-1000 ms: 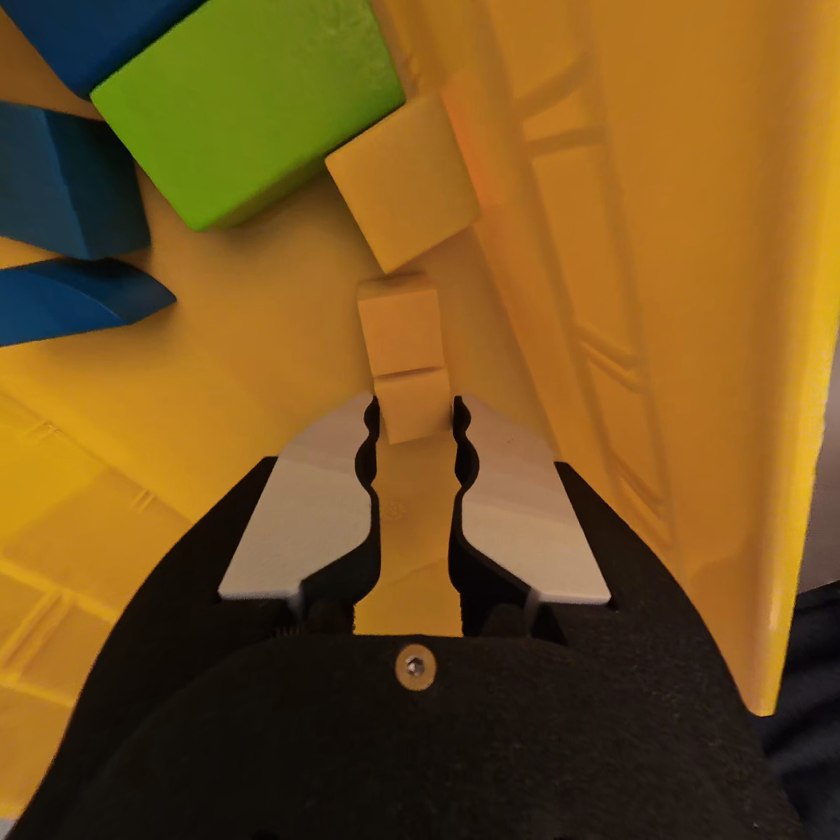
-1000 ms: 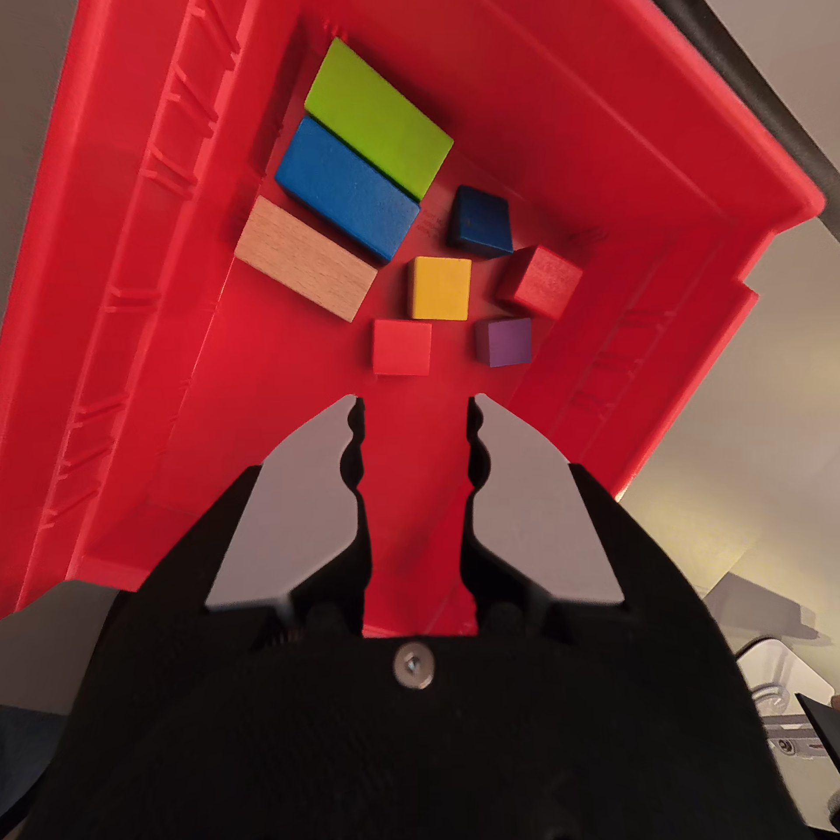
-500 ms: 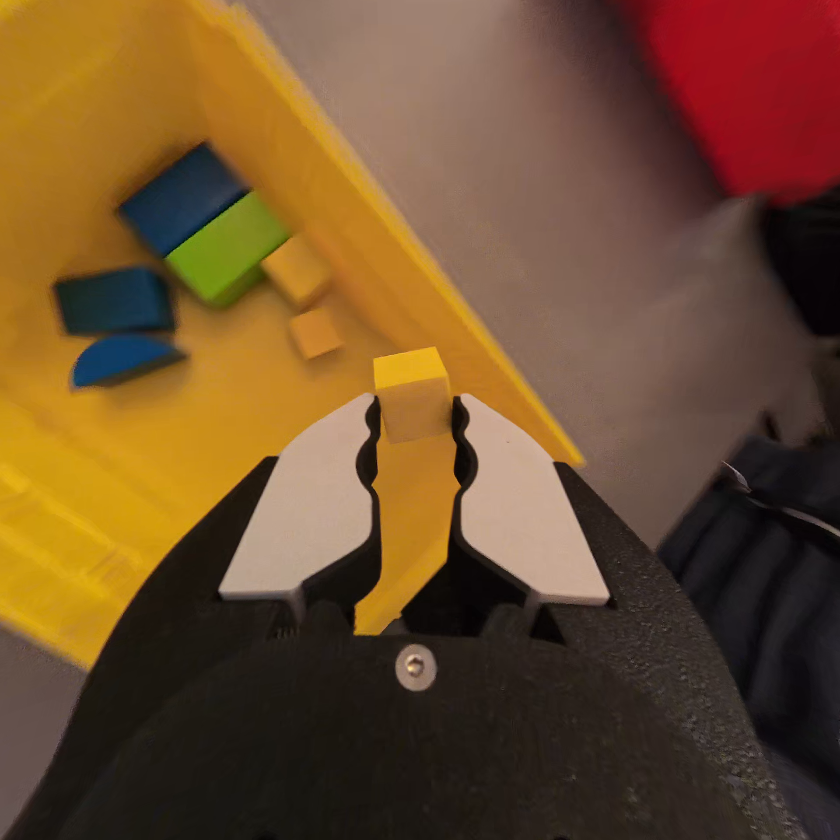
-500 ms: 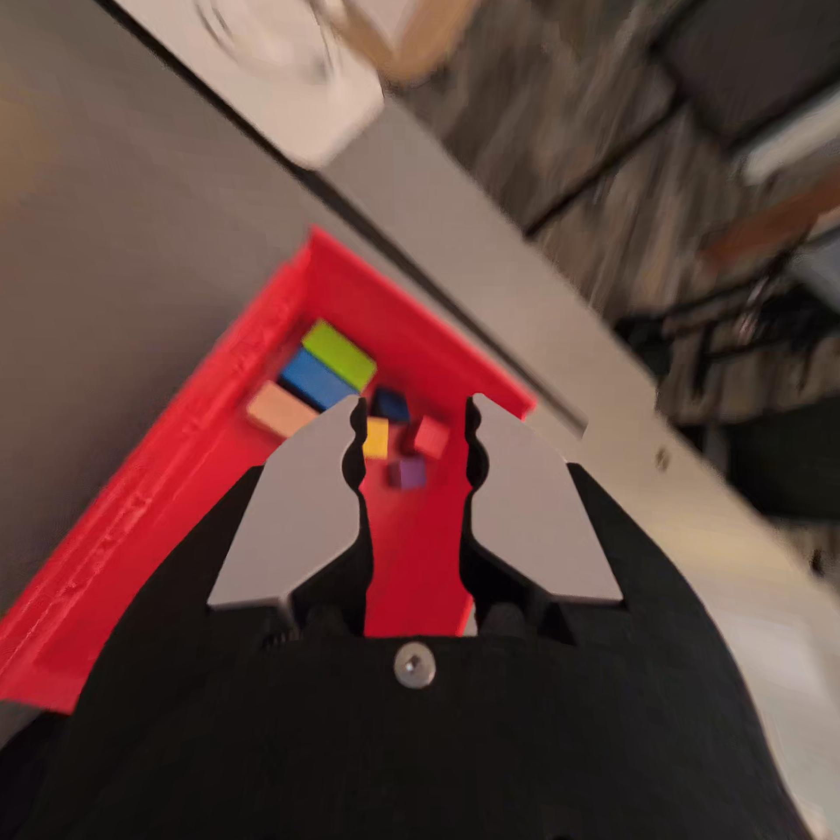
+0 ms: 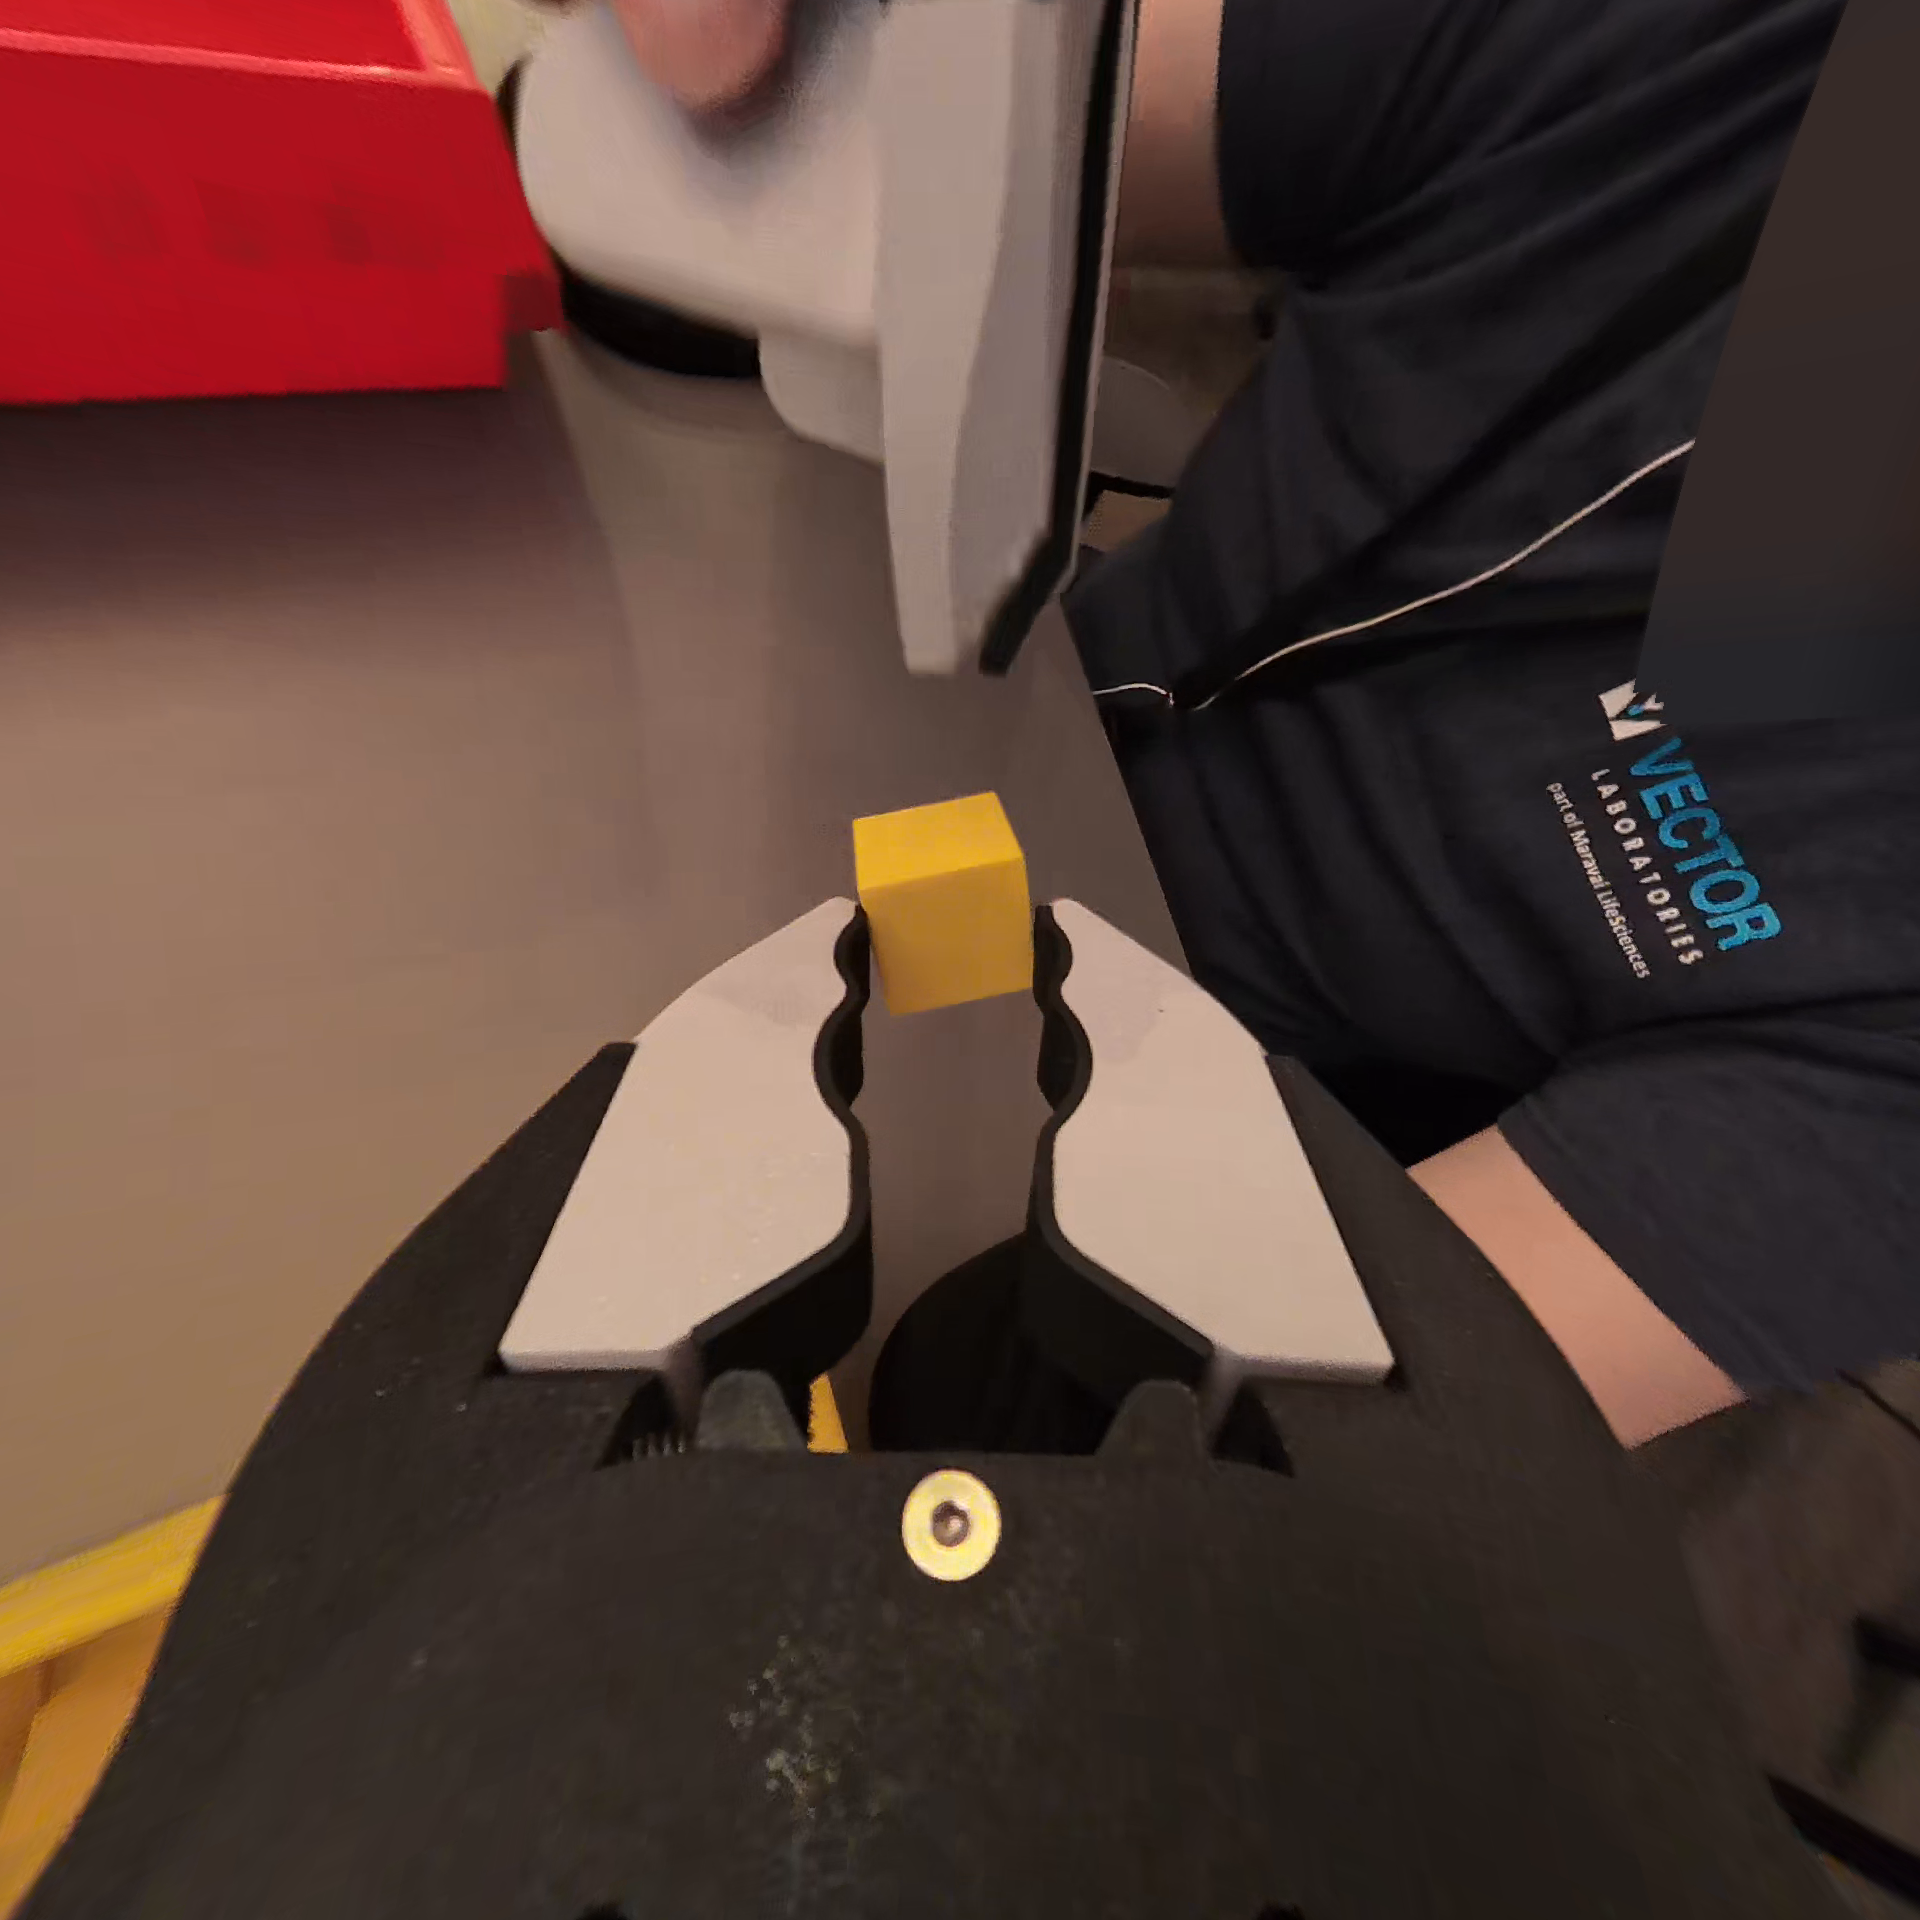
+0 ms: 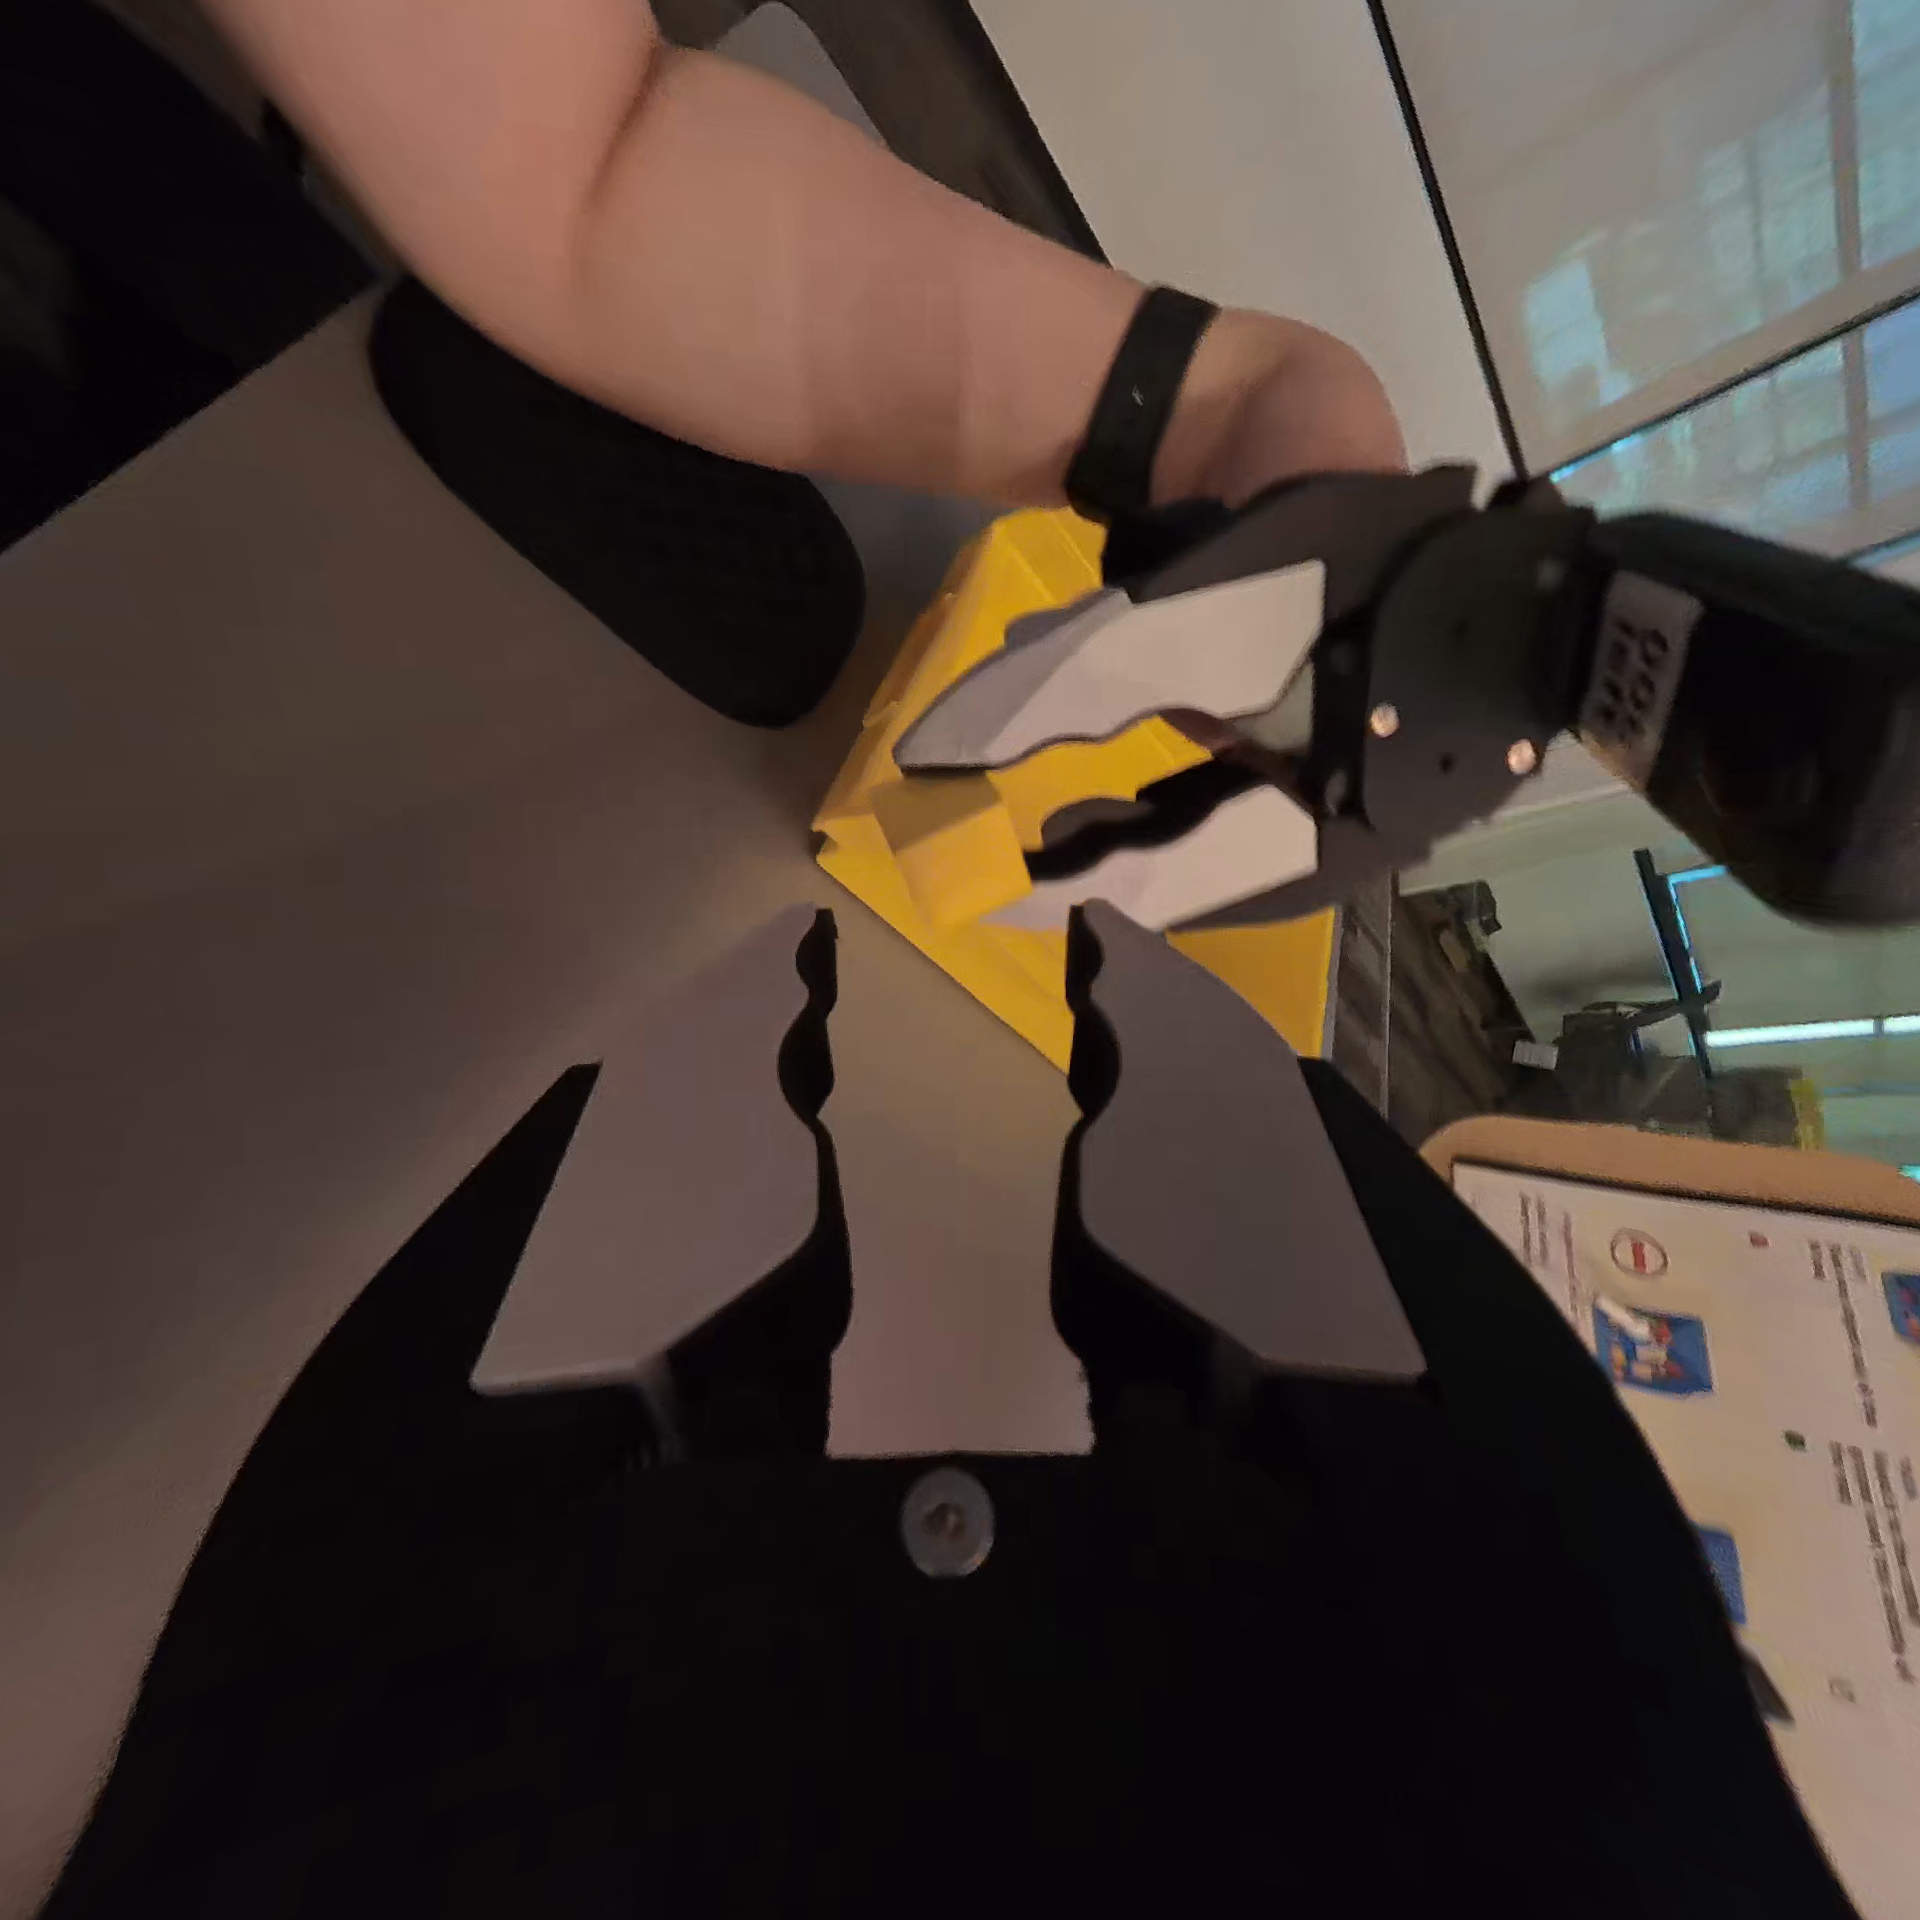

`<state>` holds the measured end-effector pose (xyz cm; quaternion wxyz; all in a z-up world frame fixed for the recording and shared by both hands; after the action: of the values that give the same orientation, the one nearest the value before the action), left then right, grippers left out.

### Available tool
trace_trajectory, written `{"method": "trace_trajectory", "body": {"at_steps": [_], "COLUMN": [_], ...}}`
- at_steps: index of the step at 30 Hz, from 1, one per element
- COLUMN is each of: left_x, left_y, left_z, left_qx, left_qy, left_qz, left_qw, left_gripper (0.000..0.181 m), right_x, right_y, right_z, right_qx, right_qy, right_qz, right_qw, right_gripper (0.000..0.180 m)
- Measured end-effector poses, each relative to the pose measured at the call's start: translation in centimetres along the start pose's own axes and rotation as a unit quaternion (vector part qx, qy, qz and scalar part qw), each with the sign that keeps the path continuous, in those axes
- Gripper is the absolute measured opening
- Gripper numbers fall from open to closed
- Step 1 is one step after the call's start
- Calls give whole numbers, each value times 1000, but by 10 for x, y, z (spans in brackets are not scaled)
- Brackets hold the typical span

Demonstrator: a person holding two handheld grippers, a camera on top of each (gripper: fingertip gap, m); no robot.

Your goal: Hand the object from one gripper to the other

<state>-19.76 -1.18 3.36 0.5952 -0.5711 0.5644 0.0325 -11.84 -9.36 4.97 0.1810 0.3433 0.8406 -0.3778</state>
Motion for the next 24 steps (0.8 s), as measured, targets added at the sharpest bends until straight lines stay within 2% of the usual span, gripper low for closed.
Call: {"method": "trace_trajectory", "body": {"at_steps": [6,15,19,24], "left_x": [11,15,13,2], "left_y": [-3,-5,-5,0], "left_z": [-4,-10,-9,0], "left_qx": [11,20,14,-10], "left_qy": [25,54,55,22], "left_qz": [16,20,12,-5], "left_qw": [999,998,998,1000], "left_gripper": [30,30,31,41], "right_x": [21,29,29,20], "right_y": [-5,-5,-4,-2], "right_z": [10,13,12,7], "right_qx": [-45,-65,-65,-54], "right_qy": [-3,5,10,18], "right_qz": [27,41,43,42], "right_qw": [999,997,997,997], "right_gripper": [44,29,29,28]}}
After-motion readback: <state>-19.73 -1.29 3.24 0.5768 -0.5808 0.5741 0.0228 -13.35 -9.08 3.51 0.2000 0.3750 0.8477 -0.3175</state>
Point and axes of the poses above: each gripper's, where its closed fingertips meet, x out along the fingers, y out of its underside, z = x × y across the jaws, the point moved 6 cm from there along -x, back along the fingers, and after that the axes turned 7 degrees about -y, right-handed, at the moved point
